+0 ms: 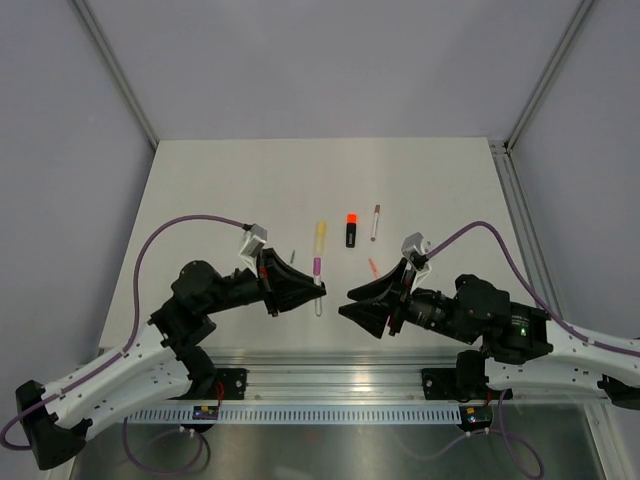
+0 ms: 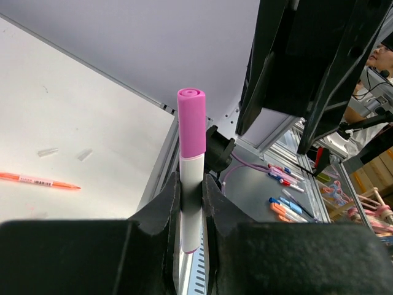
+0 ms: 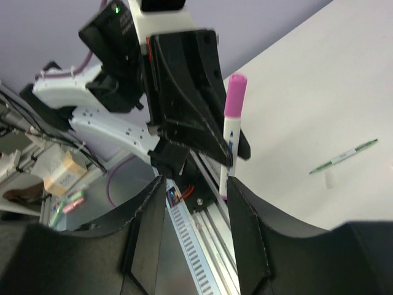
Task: Insert the pens into the pen caps
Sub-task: Press the pen cap onto the pen.
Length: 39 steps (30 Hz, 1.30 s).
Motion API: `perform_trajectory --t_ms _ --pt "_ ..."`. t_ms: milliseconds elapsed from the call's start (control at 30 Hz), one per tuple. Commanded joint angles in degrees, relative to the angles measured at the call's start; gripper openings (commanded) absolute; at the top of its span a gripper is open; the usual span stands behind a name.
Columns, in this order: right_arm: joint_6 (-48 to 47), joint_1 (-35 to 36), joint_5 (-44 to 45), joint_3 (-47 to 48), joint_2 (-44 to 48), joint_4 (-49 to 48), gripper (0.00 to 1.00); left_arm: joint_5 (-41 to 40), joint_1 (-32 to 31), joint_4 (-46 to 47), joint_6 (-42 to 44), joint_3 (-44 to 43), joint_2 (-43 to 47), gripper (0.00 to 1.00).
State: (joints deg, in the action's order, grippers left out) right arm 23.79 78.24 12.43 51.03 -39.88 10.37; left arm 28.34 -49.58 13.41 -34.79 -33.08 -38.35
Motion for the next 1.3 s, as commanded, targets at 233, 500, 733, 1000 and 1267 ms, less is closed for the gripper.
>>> perform_trajectory --t_ms 233,500,733,1000,1267 --pt "-5.5 -5.6 -9.7 -4.2 -2.0 -2.7 0.45 0.2 -0.3 11.7 -1.9 -3.1 -3.4 0.00" --pt "-3.4 -13.9 -19.5 -7.2 -5.2 -9.8 0.42 1.5 -0.3 16.3 -6.0 -2.5 -5.0 0.00" --pt "-1.6 -14.4 -24.5 -8.9 -7.0 -18.1 0.45 0.8 -0.3 16.6 -6.1 -2.1 -4.5 0.00" --pt "1.1 -14.4 -26.8 -11.6 -5.9 -21.2 0.50 -0.8 -0.4 15.6 -4.9 -2.4 -3.3 0.00" --pt "1.9 -14.4 -28.2 -12.4 -8.8 -26.3 0.51 -1.8 -0.4 18.4 -6.4 -1.7 -3.6 0.00"
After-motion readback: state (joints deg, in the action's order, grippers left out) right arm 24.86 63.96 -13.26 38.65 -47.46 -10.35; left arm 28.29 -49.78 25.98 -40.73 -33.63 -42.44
